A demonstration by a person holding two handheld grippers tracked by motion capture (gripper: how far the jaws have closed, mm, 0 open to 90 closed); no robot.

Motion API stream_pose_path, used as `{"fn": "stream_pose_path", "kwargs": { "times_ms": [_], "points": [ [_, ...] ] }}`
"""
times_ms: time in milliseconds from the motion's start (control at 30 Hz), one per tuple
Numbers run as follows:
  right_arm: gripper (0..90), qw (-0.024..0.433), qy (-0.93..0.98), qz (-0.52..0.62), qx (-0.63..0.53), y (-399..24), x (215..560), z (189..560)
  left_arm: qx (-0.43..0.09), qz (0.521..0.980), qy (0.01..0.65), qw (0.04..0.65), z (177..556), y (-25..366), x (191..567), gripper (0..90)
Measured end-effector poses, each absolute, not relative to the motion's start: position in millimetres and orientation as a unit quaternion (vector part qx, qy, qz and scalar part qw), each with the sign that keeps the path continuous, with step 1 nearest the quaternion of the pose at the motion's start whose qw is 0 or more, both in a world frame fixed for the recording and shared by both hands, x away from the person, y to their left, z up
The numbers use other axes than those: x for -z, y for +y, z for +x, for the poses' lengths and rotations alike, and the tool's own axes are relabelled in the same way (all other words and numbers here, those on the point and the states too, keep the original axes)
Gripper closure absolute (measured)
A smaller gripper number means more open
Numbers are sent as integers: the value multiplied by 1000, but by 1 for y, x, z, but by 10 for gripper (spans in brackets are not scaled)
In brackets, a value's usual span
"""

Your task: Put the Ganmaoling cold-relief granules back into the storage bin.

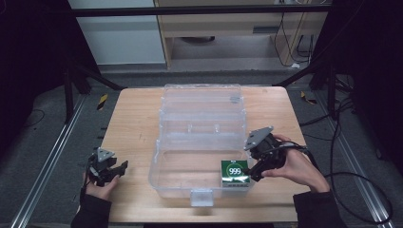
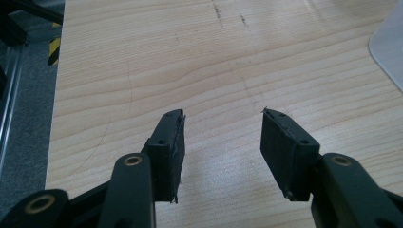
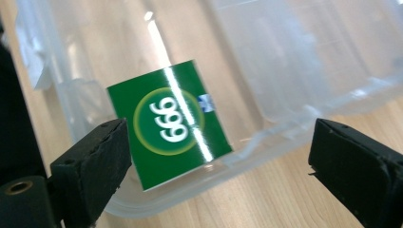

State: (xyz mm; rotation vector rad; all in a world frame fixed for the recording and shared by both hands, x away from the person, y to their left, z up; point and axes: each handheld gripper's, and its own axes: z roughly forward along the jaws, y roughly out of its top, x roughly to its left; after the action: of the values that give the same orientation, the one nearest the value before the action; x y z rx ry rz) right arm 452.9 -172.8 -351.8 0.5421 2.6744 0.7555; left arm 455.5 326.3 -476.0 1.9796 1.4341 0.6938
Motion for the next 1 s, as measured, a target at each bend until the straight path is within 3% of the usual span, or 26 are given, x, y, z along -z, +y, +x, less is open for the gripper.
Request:
{"fn": "stream_pose_path", "kwargs": {
  "times_ms": [233, 567, 1000],
  "points": [
    [41, 186, 888, 251, -337, -204, 356, 446, -261, 745, 538, 296, 455, 326, 476, 489],
    [29, 240, 778, 407, -415, -254, 393, 445, -262, 744, 537, 299, 455, 325, 476, 468],
    [25, 274, 719, 503, -394, -290, 446, 450, -268, 742, 538, 299, 456, 326, 477, 391]
  ]
}}
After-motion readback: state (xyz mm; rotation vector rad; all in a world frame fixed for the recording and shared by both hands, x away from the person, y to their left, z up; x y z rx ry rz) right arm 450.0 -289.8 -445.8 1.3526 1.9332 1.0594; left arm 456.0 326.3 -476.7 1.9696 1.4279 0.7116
